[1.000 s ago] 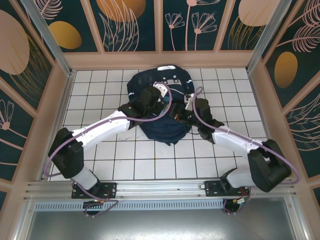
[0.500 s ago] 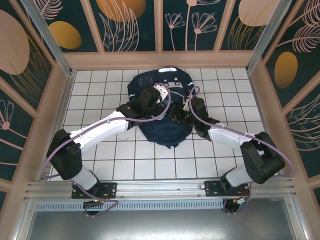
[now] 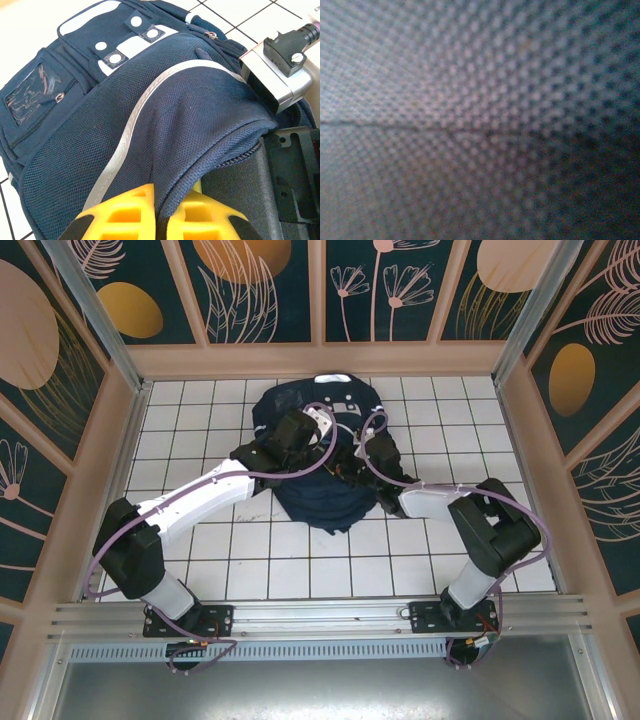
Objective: Pack the student bag
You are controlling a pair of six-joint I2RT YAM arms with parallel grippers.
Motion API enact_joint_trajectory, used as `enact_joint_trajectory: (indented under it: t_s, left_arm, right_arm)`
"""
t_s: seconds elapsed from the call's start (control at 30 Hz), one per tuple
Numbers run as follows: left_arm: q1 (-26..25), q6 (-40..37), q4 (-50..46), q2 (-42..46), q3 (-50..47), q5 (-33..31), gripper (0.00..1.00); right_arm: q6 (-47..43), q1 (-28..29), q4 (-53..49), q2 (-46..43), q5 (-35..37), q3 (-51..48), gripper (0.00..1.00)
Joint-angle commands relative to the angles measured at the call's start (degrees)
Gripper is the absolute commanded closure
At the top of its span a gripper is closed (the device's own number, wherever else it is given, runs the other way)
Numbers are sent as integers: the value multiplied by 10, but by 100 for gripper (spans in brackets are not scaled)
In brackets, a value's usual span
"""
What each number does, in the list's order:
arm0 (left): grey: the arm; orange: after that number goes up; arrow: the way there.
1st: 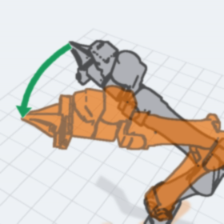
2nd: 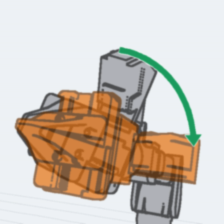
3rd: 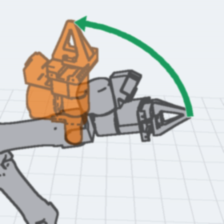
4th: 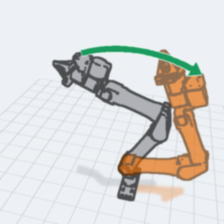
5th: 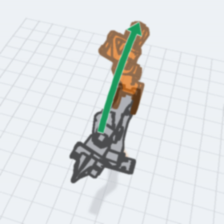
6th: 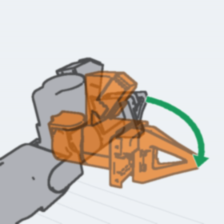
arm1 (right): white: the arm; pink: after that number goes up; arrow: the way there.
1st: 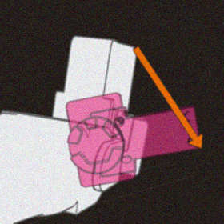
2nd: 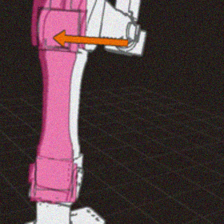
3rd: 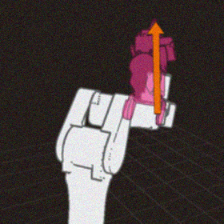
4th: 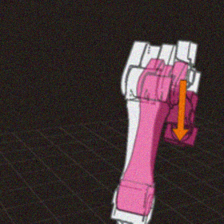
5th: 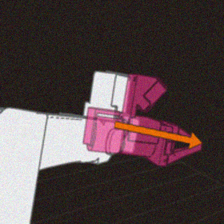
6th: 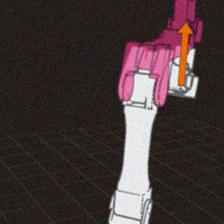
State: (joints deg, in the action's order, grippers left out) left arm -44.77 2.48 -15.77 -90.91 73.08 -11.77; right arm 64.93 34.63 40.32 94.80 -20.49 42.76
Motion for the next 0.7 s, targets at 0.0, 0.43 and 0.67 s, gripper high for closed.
enact_joint_trajectory:
  t_s: [0.0, 0.43, 0.67]
  left_arm:
    - [-21, 34, 49, 19, 36, 77, 100]
    - [-21, 53, 50, -1, 44, 96, 99]
    - [-22, 73, 50, -13, 63, 148, 99]
  right_arm:
    - [11, 1, 82, 10, 58, 15, 78]
    - [34, 8, -131, -121, 151, -30, 47]
    - [84, 11, -240, -111, 129, 5, 40]
